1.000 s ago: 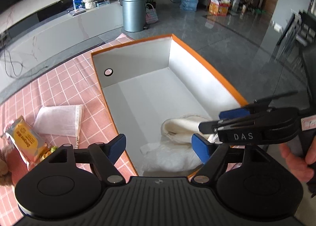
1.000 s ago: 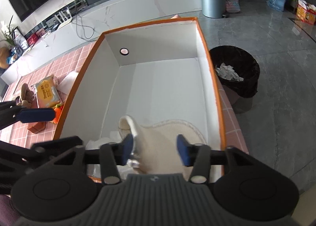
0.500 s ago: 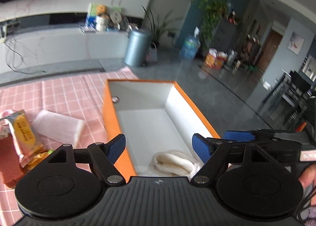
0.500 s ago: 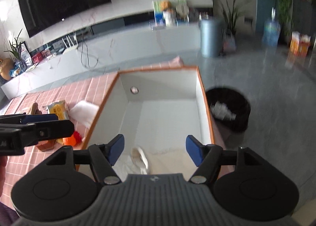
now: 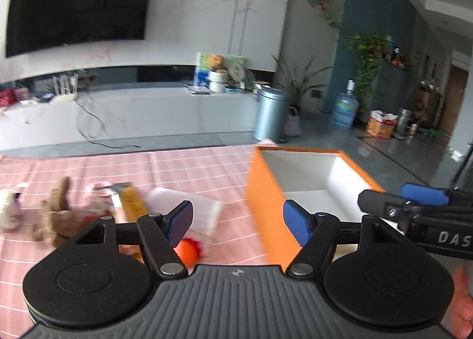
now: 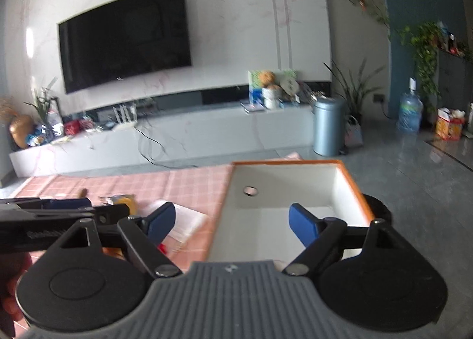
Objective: Organize soft objects
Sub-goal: 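Move both tools back over the remaining items on the table, then grasp the red bear sponge with the right tool while the left tool grasps the brown plush bunny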
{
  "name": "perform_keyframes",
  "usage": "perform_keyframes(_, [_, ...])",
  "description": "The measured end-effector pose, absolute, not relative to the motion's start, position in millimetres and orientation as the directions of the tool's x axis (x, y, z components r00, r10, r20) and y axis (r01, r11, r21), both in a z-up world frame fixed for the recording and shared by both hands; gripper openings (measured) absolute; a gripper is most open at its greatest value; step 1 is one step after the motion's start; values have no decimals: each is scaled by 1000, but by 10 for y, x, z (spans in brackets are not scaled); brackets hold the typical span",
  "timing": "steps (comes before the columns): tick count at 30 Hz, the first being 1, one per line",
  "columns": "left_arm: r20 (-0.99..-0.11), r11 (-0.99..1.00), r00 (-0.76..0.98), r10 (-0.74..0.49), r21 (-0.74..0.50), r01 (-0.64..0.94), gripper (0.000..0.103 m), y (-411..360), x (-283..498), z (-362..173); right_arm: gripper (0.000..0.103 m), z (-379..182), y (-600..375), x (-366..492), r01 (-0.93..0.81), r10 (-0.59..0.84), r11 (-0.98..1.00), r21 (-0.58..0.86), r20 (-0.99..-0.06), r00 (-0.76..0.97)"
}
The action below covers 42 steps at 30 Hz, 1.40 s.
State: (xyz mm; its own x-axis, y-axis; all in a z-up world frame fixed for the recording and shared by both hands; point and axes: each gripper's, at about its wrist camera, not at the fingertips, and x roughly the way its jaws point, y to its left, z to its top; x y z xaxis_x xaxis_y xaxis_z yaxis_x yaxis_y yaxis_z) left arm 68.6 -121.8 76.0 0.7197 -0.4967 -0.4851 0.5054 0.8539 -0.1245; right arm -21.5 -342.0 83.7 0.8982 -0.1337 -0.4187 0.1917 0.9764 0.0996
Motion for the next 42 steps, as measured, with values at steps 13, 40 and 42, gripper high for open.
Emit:
perform_keyframes(13, [-512, 916, 764, -393, -149, 372, 66, -357, 615, 369, 83, 491, -2614, 108, 69, -26, 995, 77, -458, 889])
perform_keyframes(40, [-626, 969, 747, -224, -58, 241, 65, 273, 1521, -74, 59, -168, -1872, 1333, -107, 123, 992, 64, -645, 755])
perform_keyframes(42, [-640, 974, 740, -207, -65, 216, 66, 283, 1678, -77, 57, -215, -1800, 1446, -114, 138, 990, 79, -659, 740])
